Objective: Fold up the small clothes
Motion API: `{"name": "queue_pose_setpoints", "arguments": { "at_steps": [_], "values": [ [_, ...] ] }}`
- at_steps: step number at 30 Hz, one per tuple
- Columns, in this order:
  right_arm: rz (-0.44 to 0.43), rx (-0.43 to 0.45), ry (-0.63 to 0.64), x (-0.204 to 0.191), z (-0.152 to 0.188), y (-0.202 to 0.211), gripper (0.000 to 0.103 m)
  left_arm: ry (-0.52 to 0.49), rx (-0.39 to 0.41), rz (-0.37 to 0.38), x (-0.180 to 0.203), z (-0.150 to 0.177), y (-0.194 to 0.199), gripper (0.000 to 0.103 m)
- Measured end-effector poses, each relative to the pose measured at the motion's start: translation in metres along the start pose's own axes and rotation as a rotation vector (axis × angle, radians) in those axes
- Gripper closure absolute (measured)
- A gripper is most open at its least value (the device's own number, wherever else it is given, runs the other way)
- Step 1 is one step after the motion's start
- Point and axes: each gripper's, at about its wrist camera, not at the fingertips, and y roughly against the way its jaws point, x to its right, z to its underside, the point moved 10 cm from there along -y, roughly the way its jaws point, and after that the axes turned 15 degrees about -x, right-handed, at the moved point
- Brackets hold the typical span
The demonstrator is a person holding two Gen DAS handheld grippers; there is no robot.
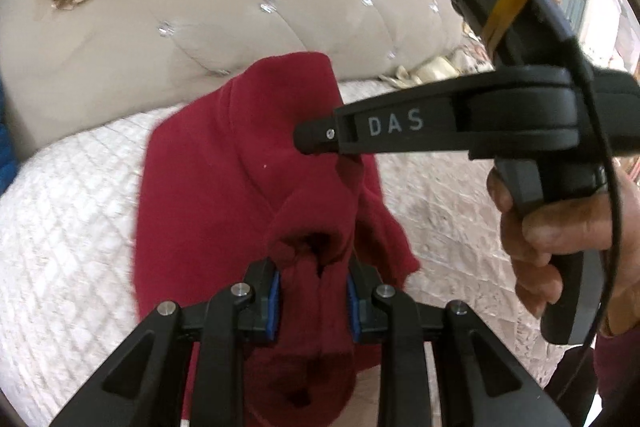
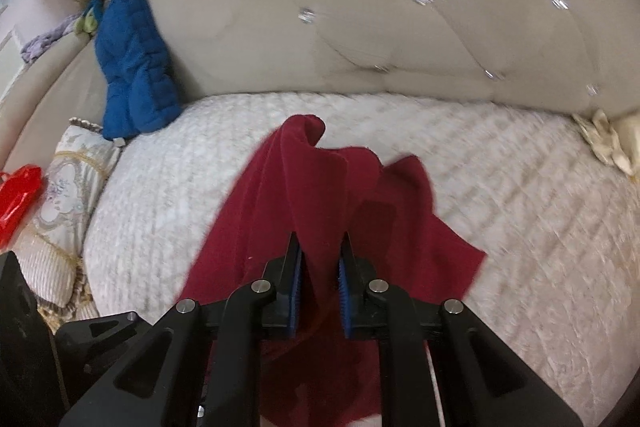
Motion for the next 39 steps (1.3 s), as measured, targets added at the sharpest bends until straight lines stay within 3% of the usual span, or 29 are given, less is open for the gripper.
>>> {"name": "queue_pose_setpoints", "arguments": {
  "at_steps": [3,5,10,11,13,15,19,21,24,27,34,36,37,39],
  "values": [
    [-0.011,-0.029,-0.091,0.035,0.017,-0.016,0.103,-0.014,-0.039,0.035,0.018,0.003,-0.023,0.077],
    [-0.033,-0.04,-0.139,0.051,0.026,-0.024,0.103,-0.027,-0.045,0.013,0.021,0.004,-0.031,0.077],
    [-0.214,0.034,-0.27,0.06,0.026,-0.018,0.089,-0.021,-0.032,0.039,0.021,0.003,-0.03,0.076],
    [-0.204,0.037,-0.26,0.059,0.024,-0.021,0.089,-0.023,-0.034,0.046,0.02,0.003,-0.028,0.071],
    [-0.088,0.032,-0.194,0.054,0.02,-0.024,0.103,-0.034,-0.038,0.085,0.02,0.005,-0.02,0.063],
    [0.041,0.043,-0.132,0.051,0.012,-0.021,0.103,-0.052,-0.038,0.093,0.017,0.009,-0.008,0.057],
    [0.152,0.094,-0.109,0.06,-0.009,-0.016,0.103,-0.048,0.022,0.111,-0.002,0.017,0.027,0.036],
    [0.127,0.044,-0.145,0.067,-0.007,-0.033,0.103,-0.034,0.042,0.073,-0.018,0.023,0.039,0.035],
    [0.093,0.078,-0.215,0.074,0.007,-0.021,0.093,-0.018,0.059,0.005,-0.047,0.03,0.047,0.035],
    [-0.038,0.085,-0.265,0.063,0.032,0.005,0.087,0.014,0.049,-0.075,-0.073,0.035,0.04,0.035],
    [-0.186,0.057,-0.087,-0.015,0.093,0.021,0.084,0.063,0.001,-0.105,-0.089,0.04,0.014,0.035],
    [-0.167,0.039,-0.049,-0.022,0.099,0.009,0.086,0.068,-0.013,-0.109,-0.089,0.04,0.007,0.035],
    [-0.124,0.021,-0.053,-0.019,0.103,-0.001,0.103,0.072,-0.018,-0.109,-0.088,0.042,0.006,0.035],
    [-0.062,0.034,-0.101,-0.004,0.113,-0.007,0.103,0.075,-0.017,-0.094,-0.088,0.042,0.005,0.035]
  ]
}}
